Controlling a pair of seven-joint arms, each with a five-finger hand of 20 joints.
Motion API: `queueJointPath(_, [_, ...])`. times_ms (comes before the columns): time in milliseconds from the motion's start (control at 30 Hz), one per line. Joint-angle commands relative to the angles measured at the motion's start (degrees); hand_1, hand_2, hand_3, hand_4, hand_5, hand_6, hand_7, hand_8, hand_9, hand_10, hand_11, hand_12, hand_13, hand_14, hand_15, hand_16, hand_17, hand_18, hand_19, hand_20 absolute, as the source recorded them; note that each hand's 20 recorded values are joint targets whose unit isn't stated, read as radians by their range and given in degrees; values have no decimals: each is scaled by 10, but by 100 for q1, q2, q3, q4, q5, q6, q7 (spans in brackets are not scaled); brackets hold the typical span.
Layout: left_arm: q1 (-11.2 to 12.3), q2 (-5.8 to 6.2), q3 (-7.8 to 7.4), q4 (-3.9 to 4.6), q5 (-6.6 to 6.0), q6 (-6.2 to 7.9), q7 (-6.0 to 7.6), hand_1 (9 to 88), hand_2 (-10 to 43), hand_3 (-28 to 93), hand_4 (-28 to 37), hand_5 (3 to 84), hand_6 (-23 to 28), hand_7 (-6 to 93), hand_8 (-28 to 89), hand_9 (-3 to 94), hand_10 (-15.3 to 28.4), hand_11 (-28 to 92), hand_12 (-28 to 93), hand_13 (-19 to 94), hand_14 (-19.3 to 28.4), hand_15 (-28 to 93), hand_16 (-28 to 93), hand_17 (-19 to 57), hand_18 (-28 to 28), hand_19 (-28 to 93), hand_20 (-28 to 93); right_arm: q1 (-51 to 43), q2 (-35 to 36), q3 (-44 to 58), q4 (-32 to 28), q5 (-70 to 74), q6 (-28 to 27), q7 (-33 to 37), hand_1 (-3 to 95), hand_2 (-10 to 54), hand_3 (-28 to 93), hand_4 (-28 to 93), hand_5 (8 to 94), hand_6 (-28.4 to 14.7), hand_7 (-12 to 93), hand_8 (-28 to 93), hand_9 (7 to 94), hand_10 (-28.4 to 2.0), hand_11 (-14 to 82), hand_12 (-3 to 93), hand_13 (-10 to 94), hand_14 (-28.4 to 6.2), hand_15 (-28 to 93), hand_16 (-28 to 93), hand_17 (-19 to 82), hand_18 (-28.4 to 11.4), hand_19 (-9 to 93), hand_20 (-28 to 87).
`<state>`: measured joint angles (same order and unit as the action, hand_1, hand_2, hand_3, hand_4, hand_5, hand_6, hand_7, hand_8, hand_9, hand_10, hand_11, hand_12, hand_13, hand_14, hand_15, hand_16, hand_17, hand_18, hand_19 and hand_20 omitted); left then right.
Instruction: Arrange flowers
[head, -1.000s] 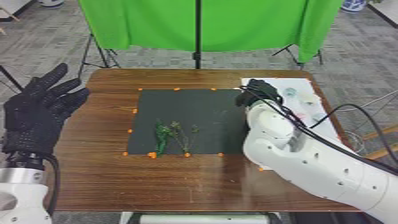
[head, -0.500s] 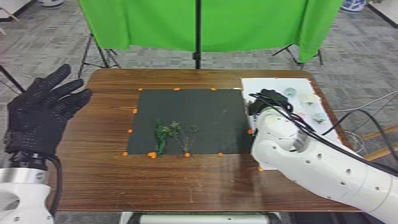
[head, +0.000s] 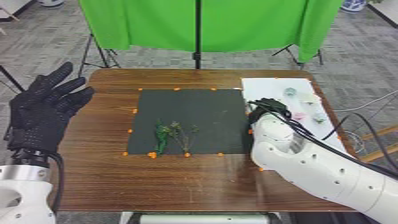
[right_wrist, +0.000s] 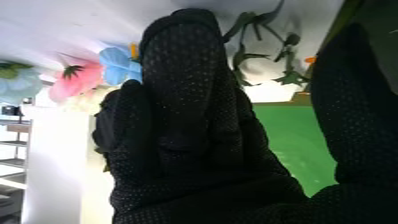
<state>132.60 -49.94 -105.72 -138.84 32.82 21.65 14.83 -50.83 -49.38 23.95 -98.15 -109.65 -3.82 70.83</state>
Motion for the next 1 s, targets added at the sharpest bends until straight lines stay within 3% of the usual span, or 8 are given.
queueJointPath(33, [-23,-75,32,49,18,-49,-93,208,94,770,-283,355,96,125,-88,304,199,270,102,242,273,518,-103,-66,238,641,70,129,-151,-441,160,-156,39,-43,331,-65,686,-229,581,-101,110,-89,775,-185,250,159,812,-103,586,157,546,-180,932,222])
queueJointPath(367, [-64,-32,52,70,-11,-70,-27,209,95,769,-283,355,96,124,-87,304,198,271,102,242,274,517,-104,-66,238,641,70,472,-190,-1341,587,-500,748,-156,411,-93,726,-264,691,-39,207,-108,828,-135,289,170,833,-76,583,162,559,-161,932,219])
queueJointPath(467, [-79,-13,63,82,-24,-60,4,209,95,769,-283,355,96,125,-87,303,198,270,101,241,274,518,-103,-66,238,641,70,444,-200,-1379,706,-507,933,-161,467,-95,692,-280,723,-32,239,11,851,-119,297,174,840,-66,581,168,567,-151,932,226])
queueJointPath(633, [-45,3,52,79,-37,-65,72,208,95,769,-283,355,96,125,-87,305,198,272,102,241,273,518,-103,-66,238,641,69,537,-195,-1617,866,-676,1328,-176,534,-95,678,-281,794,-8,262,40,913,-86,248,243,868,-48,571,180,579,-147,932,252])
queueJointPath(1000, [94,34,11,55,-59,-48,196,208,95,769,-283,355,97,126,-88,304,199,271,101,242,273,518,-103,-66,237,641,69,805,-101,-1805,879,-863,1824,-188,555,-95,720,-283,826,-18,274,109,936,-83,279,247,892,-41,569,201,580,-161,932,333])
